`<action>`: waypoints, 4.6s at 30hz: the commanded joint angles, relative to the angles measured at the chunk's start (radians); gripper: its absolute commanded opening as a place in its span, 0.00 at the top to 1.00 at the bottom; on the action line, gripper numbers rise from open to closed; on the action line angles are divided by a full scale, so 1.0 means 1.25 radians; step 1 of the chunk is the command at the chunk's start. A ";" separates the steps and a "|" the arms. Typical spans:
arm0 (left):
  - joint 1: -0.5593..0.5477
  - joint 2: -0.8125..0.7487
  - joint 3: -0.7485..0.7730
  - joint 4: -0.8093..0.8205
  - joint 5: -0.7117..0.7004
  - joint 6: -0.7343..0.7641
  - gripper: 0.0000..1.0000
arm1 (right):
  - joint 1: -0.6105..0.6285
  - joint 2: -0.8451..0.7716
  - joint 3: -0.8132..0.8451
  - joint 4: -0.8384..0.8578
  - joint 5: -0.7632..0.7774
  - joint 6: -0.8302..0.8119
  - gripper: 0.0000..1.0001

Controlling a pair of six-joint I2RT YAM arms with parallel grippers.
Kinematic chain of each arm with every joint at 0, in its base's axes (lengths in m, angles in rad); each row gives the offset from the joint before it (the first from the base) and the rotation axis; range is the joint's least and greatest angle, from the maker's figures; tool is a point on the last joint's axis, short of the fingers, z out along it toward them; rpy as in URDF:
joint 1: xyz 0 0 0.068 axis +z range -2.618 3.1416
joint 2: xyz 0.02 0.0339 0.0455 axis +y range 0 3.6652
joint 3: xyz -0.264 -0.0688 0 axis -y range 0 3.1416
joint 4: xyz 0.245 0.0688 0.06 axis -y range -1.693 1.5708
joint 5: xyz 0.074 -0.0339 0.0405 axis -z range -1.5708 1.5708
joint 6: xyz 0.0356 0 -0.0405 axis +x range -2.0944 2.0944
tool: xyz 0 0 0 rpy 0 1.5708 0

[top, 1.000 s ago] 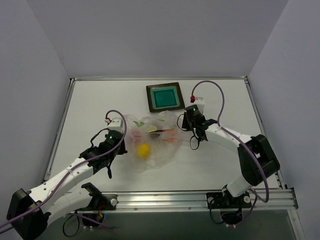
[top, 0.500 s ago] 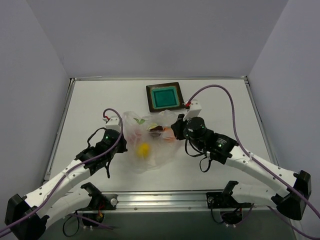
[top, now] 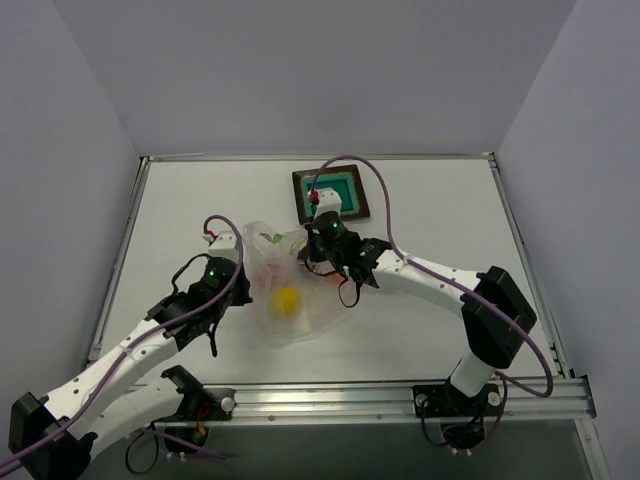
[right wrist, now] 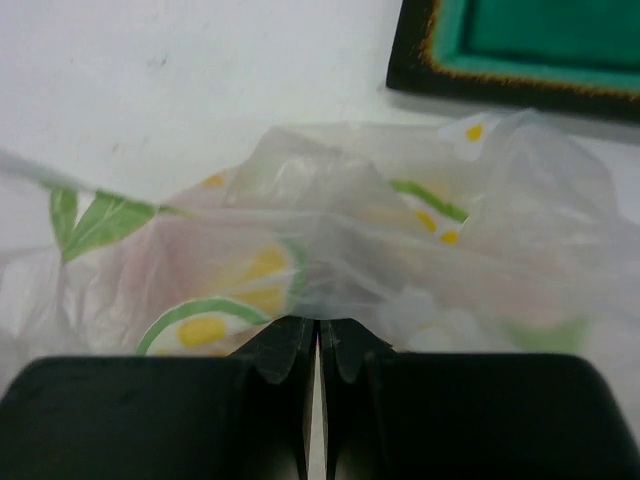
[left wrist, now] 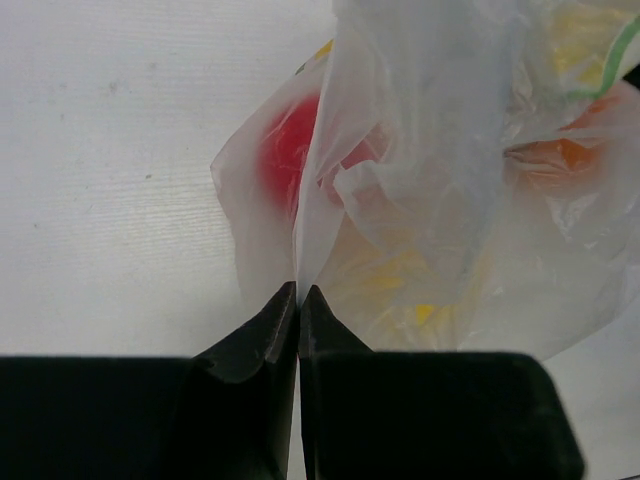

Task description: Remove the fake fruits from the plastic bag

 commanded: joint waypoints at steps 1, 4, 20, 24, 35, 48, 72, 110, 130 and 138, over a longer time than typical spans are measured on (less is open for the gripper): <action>0.005 -0.009 0.059 -0.060 -0.026 -0.004 0.98 | -0.037 0.058 0.066 0.061 0.013 -0.023 1.00; 0.005 -0.007 0.066 -0.089 -0.035 -0.006 0.98 | -0.057 0.112 0.088 0.071 0.005 -0.023 1.00; -0.025 -0.132 0.309 -0.279 0.041 -0.060 0.42 | -0.070 0.127 0.046 0.096 0.106 0.103 1.00; -0.088 -0.119 0.326 -0.241 0.058 -0.116 0.47 | -0.065 0.089 -0.007 0.107 0.112 0.144 1.00; -0.259 0.132 0.206 0.122 -0.179 -0.260 0.36 | -0.039 -0.010 -0.128 0.155 0.075 0.218 1.00; -0.271 0.288 0.231 0.104 -0.391 -0.136 0.42 | -0.029 -0.053 -0.191 0.189 0.060 0.221 1.00; -0.075 0.544 0.393 0.082 -0.088 0.095 0.50 | -0.042 -0.122 -0.256 0.208 -0.105 0.086 0.60; 0.045 0.827 0.602 0.190 -0.069 0.096 0.98 | 0.176 -0.054 -0.426 0.363 -0.255 0.168 1.00; 0.029 0.501 0.523 0.097 0.092 0.084 0.08 | 0.180 -0.064 -0.417 0.332 -0.127 0.191 1.00; -0.015 0.250 0.390 -0.011 0.068 0.049 0.37 | 0.163 -0.088 -0.421 0.332 -0.120 0.197 1.00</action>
